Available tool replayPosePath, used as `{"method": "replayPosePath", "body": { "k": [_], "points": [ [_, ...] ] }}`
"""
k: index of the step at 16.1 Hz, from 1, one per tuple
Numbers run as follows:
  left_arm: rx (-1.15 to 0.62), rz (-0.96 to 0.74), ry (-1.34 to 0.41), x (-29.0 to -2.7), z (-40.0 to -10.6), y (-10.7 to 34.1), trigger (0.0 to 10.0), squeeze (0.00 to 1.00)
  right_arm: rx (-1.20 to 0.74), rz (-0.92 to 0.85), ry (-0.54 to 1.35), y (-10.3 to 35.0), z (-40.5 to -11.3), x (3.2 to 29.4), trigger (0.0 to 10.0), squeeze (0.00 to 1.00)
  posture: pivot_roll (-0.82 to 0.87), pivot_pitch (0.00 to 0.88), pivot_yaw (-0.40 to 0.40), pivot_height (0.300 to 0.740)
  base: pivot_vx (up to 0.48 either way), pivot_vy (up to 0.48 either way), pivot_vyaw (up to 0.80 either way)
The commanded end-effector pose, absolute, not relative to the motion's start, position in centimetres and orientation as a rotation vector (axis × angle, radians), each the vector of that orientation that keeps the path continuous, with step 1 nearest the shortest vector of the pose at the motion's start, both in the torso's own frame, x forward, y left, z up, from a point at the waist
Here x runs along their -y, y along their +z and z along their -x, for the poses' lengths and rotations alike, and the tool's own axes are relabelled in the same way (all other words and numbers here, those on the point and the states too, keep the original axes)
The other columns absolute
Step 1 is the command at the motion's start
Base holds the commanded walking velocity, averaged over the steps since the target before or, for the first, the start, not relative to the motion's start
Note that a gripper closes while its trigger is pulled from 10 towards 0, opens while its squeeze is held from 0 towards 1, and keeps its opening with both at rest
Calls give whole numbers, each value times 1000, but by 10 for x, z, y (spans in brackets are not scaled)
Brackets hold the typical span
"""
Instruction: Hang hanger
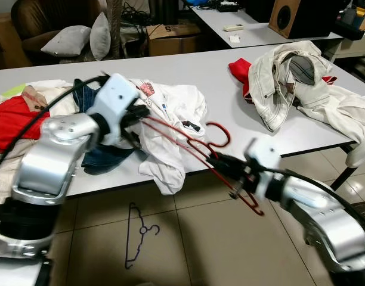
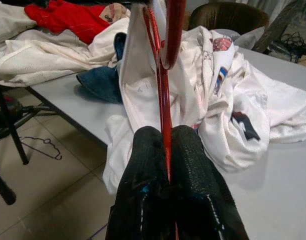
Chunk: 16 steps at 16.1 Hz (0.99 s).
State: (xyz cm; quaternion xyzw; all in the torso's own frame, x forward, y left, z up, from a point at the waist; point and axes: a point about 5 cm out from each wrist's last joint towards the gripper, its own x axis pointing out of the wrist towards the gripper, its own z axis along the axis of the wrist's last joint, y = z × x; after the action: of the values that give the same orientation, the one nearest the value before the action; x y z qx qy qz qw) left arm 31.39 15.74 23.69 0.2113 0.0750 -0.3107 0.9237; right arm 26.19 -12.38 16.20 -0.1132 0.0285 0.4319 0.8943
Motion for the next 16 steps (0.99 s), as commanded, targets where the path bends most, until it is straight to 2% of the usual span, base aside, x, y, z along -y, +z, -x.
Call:
{"method": "replayPosePath", "body": {
  "k": [1, 7, 8, 9, 10, 14, 16],
  "points": [
    [-126, -441, -672, -148, -312, 245, 0, 0, -72, 249, 886, 160, -265, 120, 10000, 0, -28, 0, 19, 740, 0, 0, 0],
    [-125, -390, -752, -132, -306, 250, 0, 0, -60, 251, 872, 161, -271, 116, 10000, 0, -32, 0, 20, 740, 0, 0, 0],
    [-145, -400, -763, -132, -304, 247, 1255, 0, -42, 242, 860, 163, -273, 116, 10000, 0, -32, 0, 19, 740, 0, 0, 0],
    [-163, -421, -763, -132, -303, 245, 10000, 0, -33, 234, 858, 165, -275, 116, 10000, 0, -32, 0, 18, 740, 0, 0, 0],
    [-173, -392, -806, -132, -300, 243, 10000, 1000, -24, 230, 865, 166, -275, 116, 10000, 0, -32, 0, 17, 740, 0, 0, 0],
    [-151, -339, -882, -138, -296, 251, 10000, 1000, -14, 225, 884, 169, -276, 119, 10000, 0, -30, 0, 10, 740, 0, 0, 0],
    [-129, -394, -865, -153, -302, 260, 10000, 1000, -14, 230, 899, 170, -277, 123, 10000, 0, -30, 0, 9, 740, 0, 0, 0]
  ]
}}
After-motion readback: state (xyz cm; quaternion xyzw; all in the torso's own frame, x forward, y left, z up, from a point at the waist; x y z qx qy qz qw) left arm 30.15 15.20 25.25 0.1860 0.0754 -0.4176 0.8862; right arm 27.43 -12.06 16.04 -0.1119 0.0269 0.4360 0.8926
